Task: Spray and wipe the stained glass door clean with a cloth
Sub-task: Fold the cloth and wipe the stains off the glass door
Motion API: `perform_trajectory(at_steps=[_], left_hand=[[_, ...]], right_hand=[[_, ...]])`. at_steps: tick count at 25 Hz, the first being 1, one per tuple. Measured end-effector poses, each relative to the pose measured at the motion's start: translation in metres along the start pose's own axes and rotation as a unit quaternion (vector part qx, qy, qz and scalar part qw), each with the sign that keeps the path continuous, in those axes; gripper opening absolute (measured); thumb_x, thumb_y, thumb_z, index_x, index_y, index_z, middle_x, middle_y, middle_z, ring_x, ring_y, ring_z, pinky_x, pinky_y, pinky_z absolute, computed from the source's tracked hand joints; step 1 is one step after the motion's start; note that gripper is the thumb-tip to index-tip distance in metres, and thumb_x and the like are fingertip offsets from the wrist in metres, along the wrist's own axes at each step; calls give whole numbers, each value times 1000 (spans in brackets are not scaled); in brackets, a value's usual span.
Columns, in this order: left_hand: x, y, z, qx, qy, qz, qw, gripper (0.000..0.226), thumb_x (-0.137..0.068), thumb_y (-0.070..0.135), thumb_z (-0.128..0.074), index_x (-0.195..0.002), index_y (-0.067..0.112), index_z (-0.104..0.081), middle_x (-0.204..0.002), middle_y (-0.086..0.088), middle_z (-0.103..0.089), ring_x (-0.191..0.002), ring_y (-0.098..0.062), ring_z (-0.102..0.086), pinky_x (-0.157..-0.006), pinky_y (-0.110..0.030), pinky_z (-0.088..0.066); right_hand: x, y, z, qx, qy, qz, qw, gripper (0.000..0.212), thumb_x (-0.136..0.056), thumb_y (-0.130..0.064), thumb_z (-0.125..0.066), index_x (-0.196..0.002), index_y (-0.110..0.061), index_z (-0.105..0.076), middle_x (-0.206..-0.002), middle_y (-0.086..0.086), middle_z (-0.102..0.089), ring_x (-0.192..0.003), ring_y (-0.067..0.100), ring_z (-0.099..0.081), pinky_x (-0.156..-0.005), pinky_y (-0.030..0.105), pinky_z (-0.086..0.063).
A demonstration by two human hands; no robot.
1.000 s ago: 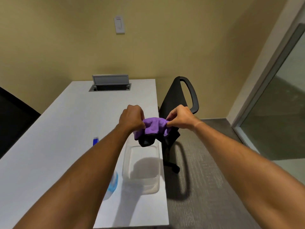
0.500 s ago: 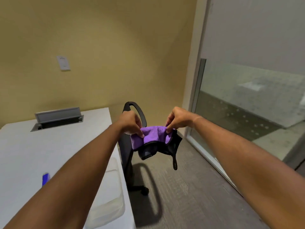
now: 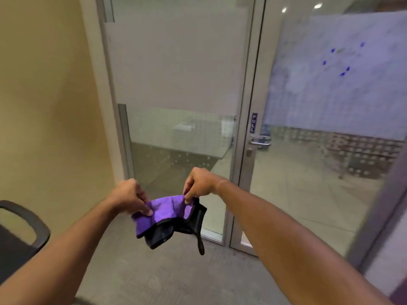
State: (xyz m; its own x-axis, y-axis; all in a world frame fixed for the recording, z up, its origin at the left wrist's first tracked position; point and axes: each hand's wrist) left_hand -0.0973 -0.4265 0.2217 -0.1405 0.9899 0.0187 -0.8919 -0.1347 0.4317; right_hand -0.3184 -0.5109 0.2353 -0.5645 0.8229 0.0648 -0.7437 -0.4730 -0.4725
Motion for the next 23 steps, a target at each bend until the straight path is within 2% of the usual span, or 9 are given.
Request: perform_trajectory(at_steps=[3,6,8,11,12,15,17,21,23], left_hand=[[-26,49,-25,-4,-21,-63,998,29,-49,28,-94,-74,19,-80,-69,2,-74,-67,-11,-66,-57,-17,-48],[-46,101,-49,8,-48,-111,993,29,-47,27,-95,-70,20,-78,-59,8,-69,-61,-6,-63,-54,-15,-46],[-60,137,-65,15,-65,-139,988,27,-47,26,-95,-66,21,-77,-59,9,-68,-63,-8,-64,-55,-16,-47],[-78,191,-84,16,-89,-176,980,24,-49,26,-94,-62,22,-74,-62,9,-69,-60,-5,-62,-50,-13,-44],[-85,211,-91,14,-98,-186,978,25,-50,26,-94,-64,20,-75,-63,7,-70,-60,-5,-61,-50,-13,-44],[-104,268,-113,31,-118,-200,972,28,-50,24,-94,-69,14,-77,-61,7,-68,-59,-5,-60,-49,-12,-44],[-116,305,-129,41,-124,-204,970,29,-50,24,-93,-71,12,-77,-58,9,-66,-58,-5,-59,-48,-12,-44],[-137,366,-153,61,-139,-196,969,38,-50,24,-93,-76,2,-75,-57,6,-62,-61,-12,-54,-56,-20,-42],[-150,391,-162,68,-146,-187,969,34,-52,22,-92,-68,1,-72,-55,7,-59,-59,-13,-51,-53,-20,-39]], right_hand=[[31,46,21,11,27,-58,998,23,-63,-12,-87,-85,-13,-80,-80,5,-77,-64,7,-62,-69,25,-59],[62,92,43,12,60,-111,992,21,-63,-18,-88,-83,-16,-80,-72,-5,-73,-60,-2,-58,-51,7,-45],[81,121,59,12,76,-145,986,22,-63,-20,-88,-82,-17,-79,-66,-10,-68,-59,-2,-56,-49,9,-42],[104,165,81,5,90,-182,979,25,-65,-18,-87,-88,-14,-79,-77,-2,-72,-68,8,-61,-61,21,-52],[111,182,90,3,93,-192,977,25,-66,-17,-86,-89,-13,-79,-78,-2,-71,-68,10,-61,-61,21,-52],[128,234,117,-8,106,-213,971,22,-66,-16,-86,-86,-15,-78,-69,-6,-66,-59,5,-57,-44,12,-41],[138,269,135,-8,113,-222,968,20,-66,-16,-86,-84,-16,-77,-66,-7,-65,-58,5,-55,-42,13,-39],[148,328,161,-29,139,-226,964,17,-67,-14,-85,-82,-15,-77,-68,-4,-68,-63,9,-60,-55,20,-49],[147,356,168,-39,154,-217,963,17,-68,-11,-83,-84,-12,-78,-72,0,-71,-67,12,-63,-67,27,-56]])
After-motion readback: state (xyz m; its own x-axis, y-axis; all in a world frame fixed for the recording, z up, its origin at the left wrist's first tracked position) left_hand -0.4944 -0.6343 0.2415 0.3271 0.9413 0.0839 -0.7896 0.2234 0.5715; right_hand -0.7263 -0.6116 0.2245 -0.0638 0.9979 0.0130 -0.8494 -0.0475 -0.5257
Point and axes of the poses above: each hand's wrist, its own x-axis away from the middle knuckle, its own z-axis out of the back of the hand, y = z × x
